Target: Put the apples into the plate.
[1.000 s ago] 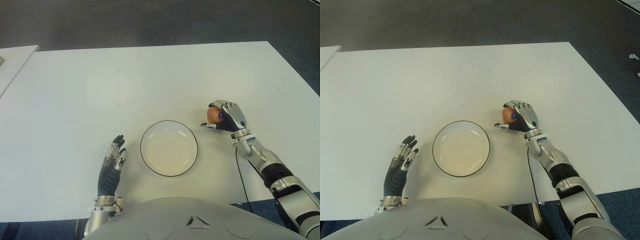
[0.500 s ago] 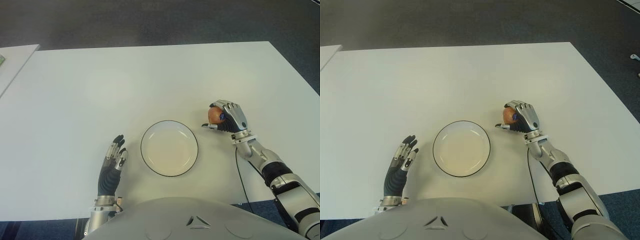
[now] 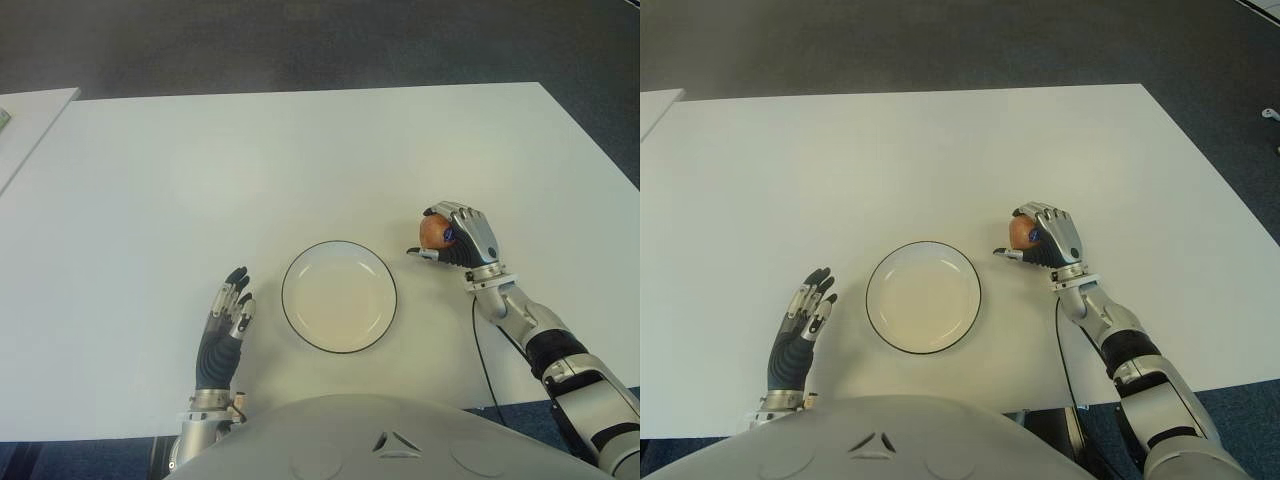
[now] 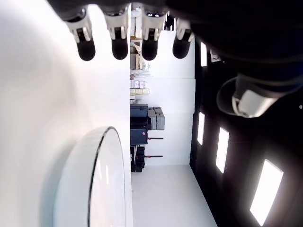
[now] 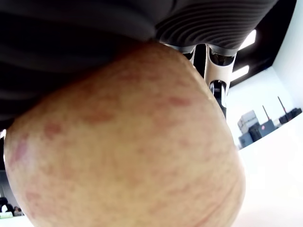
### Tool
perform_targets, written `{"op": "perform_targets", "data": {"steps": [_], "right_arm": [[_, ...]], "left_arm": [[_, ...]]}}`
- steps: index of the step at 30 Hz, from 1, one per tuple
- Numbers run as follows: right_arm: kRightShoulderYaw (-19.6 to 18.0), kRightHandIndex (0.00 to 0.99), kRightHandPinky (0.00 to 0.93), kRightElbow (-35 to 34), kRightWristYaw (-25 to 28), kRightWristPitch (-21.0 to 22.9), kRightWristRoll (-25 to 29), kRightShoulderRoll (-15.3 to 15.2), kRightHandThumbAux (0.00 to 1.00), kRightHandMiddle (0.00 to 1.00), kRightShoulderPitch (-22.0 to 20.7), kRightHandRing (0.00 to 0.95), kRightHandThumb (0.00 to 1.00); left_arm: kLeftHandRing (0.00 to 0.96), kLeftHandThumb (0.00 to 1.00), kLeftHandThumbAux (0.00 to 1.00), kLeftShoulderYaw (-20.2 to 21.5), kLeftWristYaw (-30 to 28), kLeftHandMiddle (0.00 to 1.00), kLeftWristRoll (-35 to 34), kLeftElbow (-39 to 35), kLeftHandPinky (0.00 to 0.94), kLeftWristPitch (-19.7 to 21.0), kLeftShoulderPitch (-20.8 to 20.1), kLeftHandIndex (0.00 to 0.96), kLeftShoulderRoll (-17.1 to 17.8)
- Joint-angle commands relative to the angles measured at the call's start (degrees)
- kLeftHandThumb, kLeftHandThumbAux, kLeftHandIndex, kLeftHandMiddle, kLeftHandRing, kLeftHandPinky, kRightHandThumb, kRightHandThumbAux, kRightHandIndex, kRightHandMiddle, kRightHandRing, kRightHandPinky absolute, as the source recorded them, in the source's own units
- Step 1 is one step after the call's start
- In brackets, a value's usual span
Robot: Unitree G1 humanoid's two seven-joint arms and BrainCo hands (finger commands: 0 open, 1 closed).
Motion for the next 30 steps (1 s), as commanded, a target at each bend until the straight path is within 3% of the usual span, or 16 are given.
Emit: {"op": "perform_targets", "data": {"steps": [1, 7, 15, 18, 20, 24, 30], "right_arm": [[-0.7, 0.859, 0.88, -1.4, 2.3, 1.2, 0.5, 0.0, 0.693, 0.894, 1.9, 0.881, 0.799], [-1.9, 0.872, 0.875, -3.5, 3.6, 0.8, 1.0, 0.1, 0.67, 0.893, 2.3, 0.887, 0.903], [-5.0, 0.884, 0.874, -10.1, 8.2, 1.2, 2.9, -0.7, 0.654, 0.894, 1.8, 0.888, 0.961], [-6.6, 0.887, 0.875, -14.5, 10.8, 1.4, 3.9, -1.2, 0.651, 0.894, 2.1, 0.889, 0.969], [-8.6, 0.889, 0.877, -22.6, 14.6, 2.9, 5.5, -1.7, 0.651, 0.895, 3.3, 0.89, 0.973], [-11.2, 0.892, 0.878, -32.5, 19.9, 5.5, 7.3, -1.7, 0.653, 0.895, 4.5, 0.89, 0.977], [-13.3, 0.89, 0.877, -38.5, 24.3, 6.1, 8.6, -0.7, 0.67, 0.892, 2.8, 0.887, 0.948]], "left_arm": [[0.0, 0.009, 0.386, 0.1, -0.8, 0.0, 0.2, 3.7, 0.0, -3.8, -1.2, 0.0, 0.2], [0.0, 0.001, 0.384, 0.3, -1.0, 0.0, 0.0, 6.5, 0.0, -6.7, -2.4, 0.0, 0.5], [0.0, 0.0, 0.381, 0.3, -0.8, 0.0, 0.2, 8.6, 0.0, -8.4, -3.5, 0.0, 0.5], [0.0, 0.0, 0.385, 0.2, -0.4, 0.0, 0.4, 7.0, 0.0, -5.1, -2.7, 0.0, 0.5], [0.0, 0.0, 0.39, 0.0, -0.1, 0.0, 0.4, 6.3, 0.0, -3.7, -2.5, 0.0, 0.3], [0.0, 0.0, 0.395, -0.2, 0.0, 0.0, 0.5, 5.6, 0.0, -2.7, -2.5, 0.0, -0.1], [0.0, 0.001, 0.398, -0.8, 0.2, 0.0, 1.2, 4.6, 0.0, -1.5, -2.7, 0.0, -0.6]]}}
